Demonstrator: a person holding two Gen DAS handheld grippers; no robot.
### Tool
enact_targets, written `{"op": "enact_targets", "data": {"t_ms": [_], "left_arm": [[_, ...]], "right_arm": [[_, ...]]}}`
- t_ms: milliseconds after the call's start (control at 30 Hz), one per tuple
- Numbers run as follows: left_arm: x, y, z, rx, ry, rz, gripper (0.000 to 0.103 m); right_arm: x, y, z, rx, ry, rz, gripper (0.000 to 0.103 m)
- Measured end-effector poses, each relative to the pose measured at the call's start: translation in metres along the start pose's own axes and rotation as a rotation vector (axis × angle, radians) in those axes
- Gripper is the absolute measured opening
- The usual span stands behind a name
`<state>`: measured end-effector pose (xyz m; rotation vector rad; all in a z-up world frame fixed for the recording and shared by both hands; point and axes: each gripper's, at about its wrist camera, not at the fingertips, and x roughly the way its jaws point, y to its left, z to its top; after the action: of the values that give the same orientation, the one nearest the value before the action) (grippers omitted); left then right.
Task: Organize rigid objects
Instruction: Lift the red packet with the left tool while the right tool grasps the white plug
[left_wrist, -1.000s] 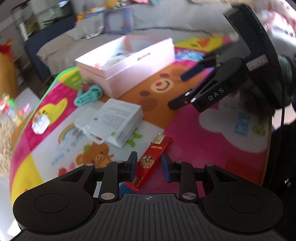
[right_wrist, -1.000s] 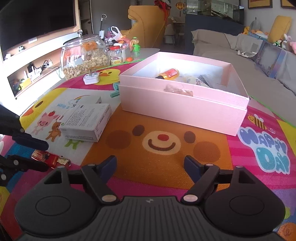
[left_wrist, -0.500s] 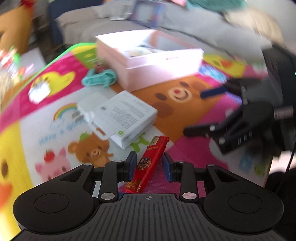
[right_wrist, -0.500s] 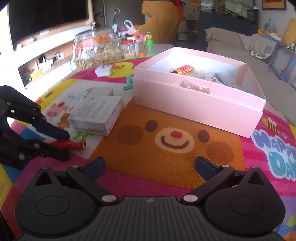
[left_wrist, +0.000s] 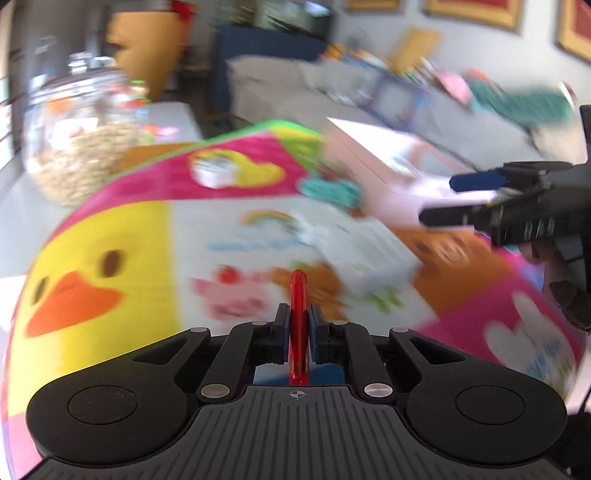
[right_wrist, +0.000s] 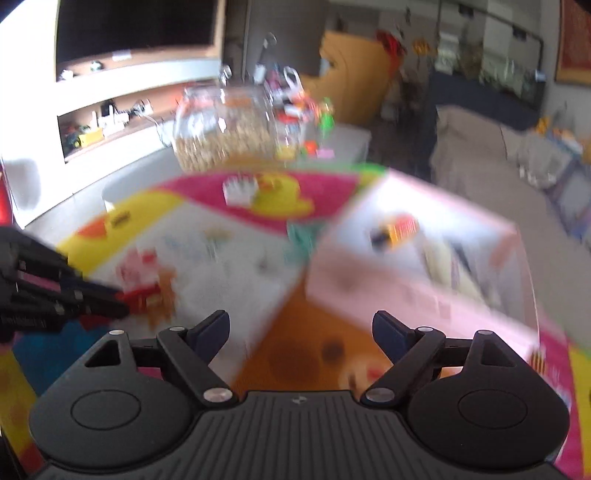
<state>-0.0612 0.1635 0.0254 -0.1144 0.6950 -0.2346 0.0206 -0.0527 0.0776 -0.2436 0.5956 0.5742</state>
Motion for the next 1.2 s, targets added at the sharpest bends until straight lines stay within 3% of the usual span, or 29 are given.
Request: {"op": "enact_targets", "data": {"t_ms": [67, 200, 367, 433, 467, 500, 633, 733, 767, 800, 833, 933, 1000, 1167, 1200], "left_arm": [[0.001, 0.011, -0.002, -0.055, -0.033, 0.013, 0.013], [0.009, 0.014, -0.007, -0.101, -0.047, -0.004, 0.013], [0.01, 0.019, -0.014, -0.129, -0.06, -0.019, 0.013], [0.009, 0.024, -0.015, -0.154, -0.062, -0.033, 0.013], [0.01, 0.027, -0.017, -0.163, -0.063, -0.04, 0.013], [0.009, 0.028, -0.017, -0.172, -0.064, -0.046, 0.013], [0.01, 0.03, -0.017, -0.183, -0.066, -0.052, 0.013], [0.009, 0.028, -0.018, -0.179, -0.066, -0.047, 0.013], [0.009, 0.027, -0.018, -0.175, -0.065, -0.044, 0.013], [0.009, 0.025, -0.018, -0.171, -0.065, -0.041, 0.013], [0.009, 0.024, -0.018, -0.165, -0.067, -0.037, 0.013], [0.006, 0.019, -0.018, -0.141, -0.069, -0.023, 0.013], [0.006, 0.014, -0.019, -0.132, -0.053, -0.041, 0.013], [0.0, -0.004, -0.023, -0.119, -0.03, -0.041, 0.013], [-0.001, -0.005, -0.023, -0.135, -0.032, -0.038, 0.013]], "right_arm": [[0.019, 0.005, 0.03, 0.03, -0.019, 0.045, 0.086], [0.094, 0.015, 0.08, 0.099, 0.073, 0.113, 0.086], [0.188, 0.04, 0.105, 0.078, 0.187, 0.053, 0.08], [0.215, 0.049, 0.106, 0.055, 0.218, 0.028, 0.071], [0.225, 0.054, 0.106, 0.038, 0.241, 0.023, 0.055], [0.228, 0.056, 0.106, 0.03, 0.261, 0.027, 0.047], [0.194, 0.054, 0.104, 0.039, 0.23, 0.058, 0.046], [0.134, 0.045, 0.093, 0.015, 0.17, 0.078, 0.046], [0.112, 0.041, 0.087, 0.006, 0.145, 0.076, 0.042], [0.09, 0.034, 0.081, 0.002, 0.118, 0.07, 0.029], [0.07, 0.028, 0.073, 0.006, 0.093, 0.059, 0.024], [0.014, 0.003, 0.041, 0.052, 0.01, -0.009, 0.024], [-0.01, -0.013, 0.018, 0.087, 0.004, -0.039, 0.024], [-0.035, -0.029, -0.021, 0.08, 0.017, -0.033, 0.025], [-0.035, -0.028, -0.024, 0.073, 0.017, -0.02, 0.033]]}}
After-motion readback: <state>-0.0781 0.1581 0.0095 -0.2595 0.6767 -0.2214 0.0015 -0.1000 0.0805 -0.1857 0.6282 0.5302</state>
